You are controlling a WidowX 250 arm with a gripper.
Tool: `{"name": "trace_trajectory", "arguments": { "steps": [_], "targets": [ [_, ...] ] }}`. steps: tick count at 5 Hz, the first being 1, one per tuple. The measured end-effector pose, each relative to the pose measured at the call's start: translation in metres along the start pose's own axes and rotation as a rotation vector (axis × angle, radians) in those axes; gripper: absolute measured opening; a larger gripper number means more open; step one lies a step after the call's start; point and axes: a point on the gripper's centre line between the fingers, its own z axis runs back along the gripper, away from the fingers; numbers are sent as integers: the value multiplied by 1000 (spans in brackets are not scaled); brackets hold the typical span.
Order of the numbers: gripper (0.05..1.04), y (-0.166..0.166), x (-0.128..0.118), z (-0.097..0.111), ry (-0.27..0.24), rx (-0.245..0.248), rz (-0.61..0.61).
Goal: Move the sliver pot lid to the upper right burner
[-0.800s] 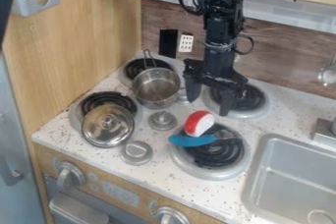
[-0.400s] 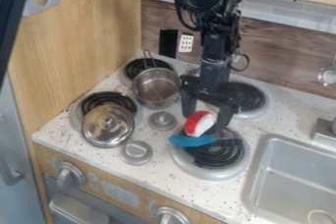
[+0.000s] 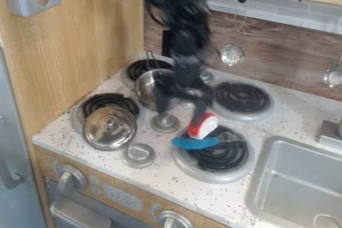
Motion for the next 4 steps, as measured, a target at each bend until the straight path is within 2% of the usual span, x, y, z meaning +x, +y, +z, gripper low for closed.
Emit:
{"name": "trace_trajectory", "arguments": {
  "steps": [2, 3, 4],
  "targets": [
    [998, 84, -15, -2, -77, 22, 217],
    [998, 105, -26, -9, -93, 20, 267],
    [998, 108, -38, -22, -102, 33, 282]
  ]
}}
